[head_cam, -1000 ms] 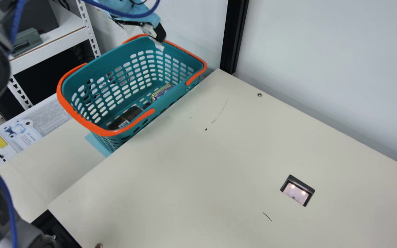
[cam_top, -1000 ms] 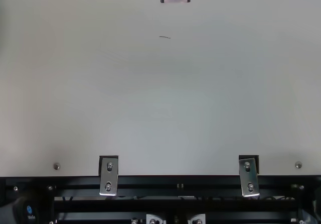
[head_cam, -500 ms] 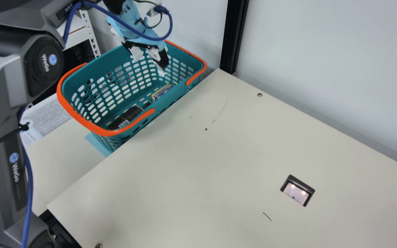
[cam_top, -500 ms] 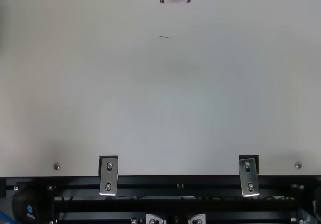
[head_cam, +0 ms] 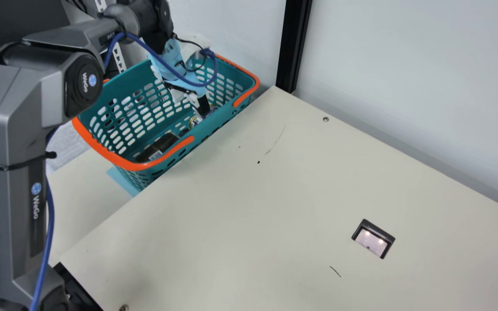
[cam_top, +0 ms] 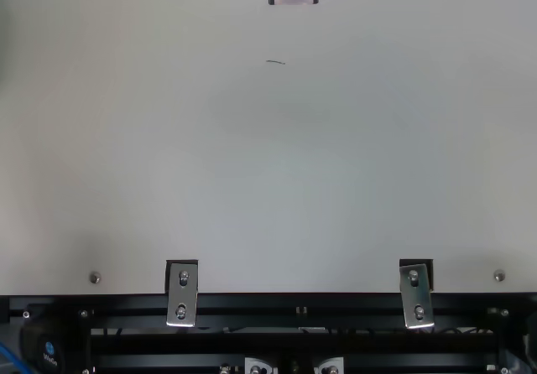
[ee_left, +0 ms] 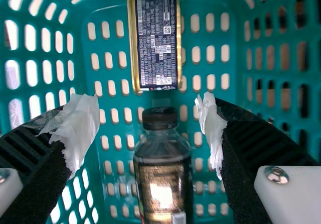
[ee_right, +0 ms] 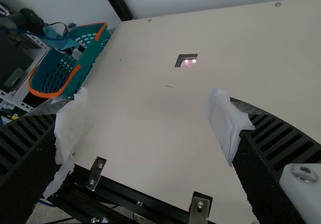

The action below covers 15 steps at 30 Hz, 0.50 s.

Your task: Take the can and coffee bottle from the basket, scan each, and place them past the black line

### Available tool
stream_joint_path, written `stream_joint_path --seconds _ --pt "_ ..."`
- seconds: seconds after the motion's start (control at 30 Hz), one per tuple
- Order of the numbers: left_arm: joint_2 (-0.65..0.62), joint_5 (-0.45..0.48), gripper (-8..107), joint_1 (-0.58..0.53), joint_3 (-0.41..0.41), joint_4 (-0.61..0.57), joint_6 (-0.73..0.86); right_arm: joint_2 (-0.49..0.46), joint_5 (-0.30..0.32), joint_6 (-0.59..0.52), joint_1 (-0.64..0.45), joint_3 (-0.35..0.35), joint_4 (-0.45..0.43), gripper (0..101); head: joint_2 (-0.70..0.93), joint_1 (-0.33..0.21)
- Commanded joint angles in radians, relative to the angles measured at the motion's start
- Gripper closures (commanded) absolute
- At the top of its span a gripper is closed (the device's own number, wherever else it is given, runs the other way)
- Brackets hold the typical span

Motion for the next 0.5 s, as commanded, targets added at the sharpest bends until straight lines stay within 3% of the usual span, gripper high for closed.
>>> stream_joint_path --seconds 0.0,0.17,0.47 --pt "0.024 -0.017 9 0.001 -0.003 0.002 0.014 0.0 0.0 0.0 0.0 0.0 0.0 0 0.017 -0.019" --pt "0.087 -0.032 9 -0.007 -0.049 0.012 0.035 0.0 0.0 0.0 0.0 0.0 0.0 0 0.017 -0.019" --pt "0.202 0.0 9 -0.033 -0.207 0.035 0.03 0.0 0.0 0.0 0.0 0.0 0.0 0 0.017 -0.019"
